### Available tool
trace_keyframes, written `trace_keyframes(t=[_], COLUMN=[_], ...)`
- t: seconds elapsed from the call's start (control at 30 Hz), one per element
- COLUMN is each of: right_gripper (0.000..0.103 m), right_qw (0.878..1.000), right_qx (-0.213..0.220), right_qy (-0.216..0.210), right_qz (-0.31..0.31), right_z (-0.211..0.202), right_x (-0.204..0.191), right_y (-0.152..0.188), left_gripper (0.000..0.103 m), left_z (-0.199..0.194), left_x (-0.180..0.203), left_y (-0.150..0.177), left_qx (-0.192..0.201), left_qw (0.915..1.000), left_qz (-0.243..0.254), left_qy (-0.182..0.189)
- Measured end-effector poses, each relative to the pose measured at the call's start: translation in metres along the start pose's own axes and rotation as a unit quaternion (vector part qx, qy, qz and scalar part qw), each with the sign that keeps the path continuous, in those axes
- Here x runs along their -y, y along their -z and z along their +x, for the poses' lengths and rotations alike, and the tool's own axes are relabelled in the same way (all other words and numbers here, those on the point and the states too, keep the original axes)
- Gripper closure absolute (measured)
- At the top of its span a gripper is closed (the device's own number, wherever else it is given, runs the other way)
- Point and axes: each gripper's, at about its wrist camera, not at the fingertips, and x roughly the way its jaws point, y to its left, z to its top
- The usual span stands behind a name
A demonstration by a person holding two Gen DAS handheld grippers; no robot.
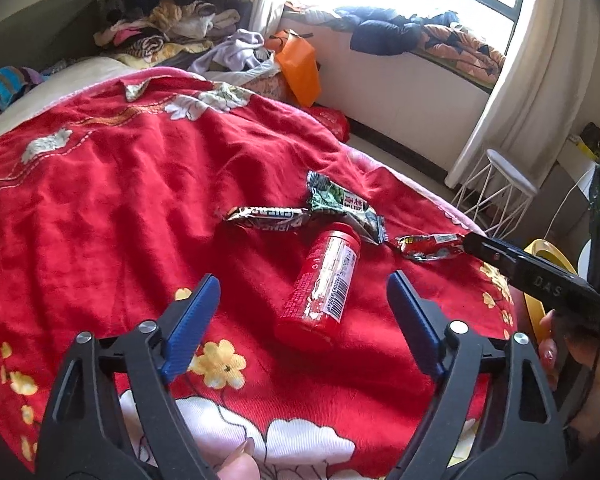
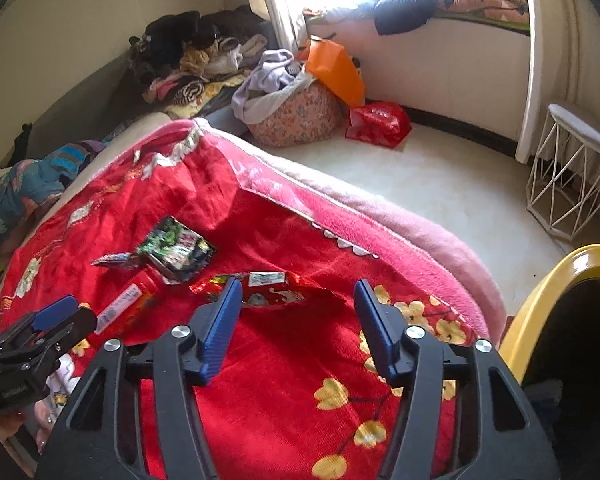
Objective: Collect trash
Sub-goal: 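Move both open tools from the bin to the red tube on the bed, then grasp the red tube with the left tool while the right tool grasps a red wrapper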
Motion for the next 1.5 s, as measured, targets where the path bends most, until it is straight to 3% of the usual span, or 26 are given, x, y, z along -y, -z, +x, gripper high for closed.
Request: trace_keyframes(t=[0.7,0.77,0.8,0.9,1.5], right_gripper=[0.080,0.089,0.099,0.098,0.101], right_qw=[0.999,0.999,0.999,0.999,0.998], right_qx=[-0.014,-0.013,-0.012,-0.009,0.021], right_qy=[-0.030,-0.036,-0.037,-0.043,-0.057], right_qz=[-0.001,0.000,0.000,0.003,0.011], right_z=[0.010,0.007,0.006,-0.001,-0.045], right_x=[0.007,0.007,0.007,0.009,0.012], right_y=[0.000,-0.001,-0.001,-0.001,0.010], left_gripper=[0.054,0.058,0.061,0.071,0.075], left_z=[0.020,0.019,0.020,0.020,-0.013], left_x=[0.015,0.015,0.014,0.014,0.017], left_y=[0.003,0.004,0.004,0.006,0.016], left_qx=[-0.024,-0.025,-0.027,-0.031,-0.016], left_qw=[0.9996,0.9996,0.9996,0.9995,0.9992], left_qz=[0.009,0.007,0.006,0.006,0.007], left_qy=[0.010,0.010,0.011,0.010,0.035])
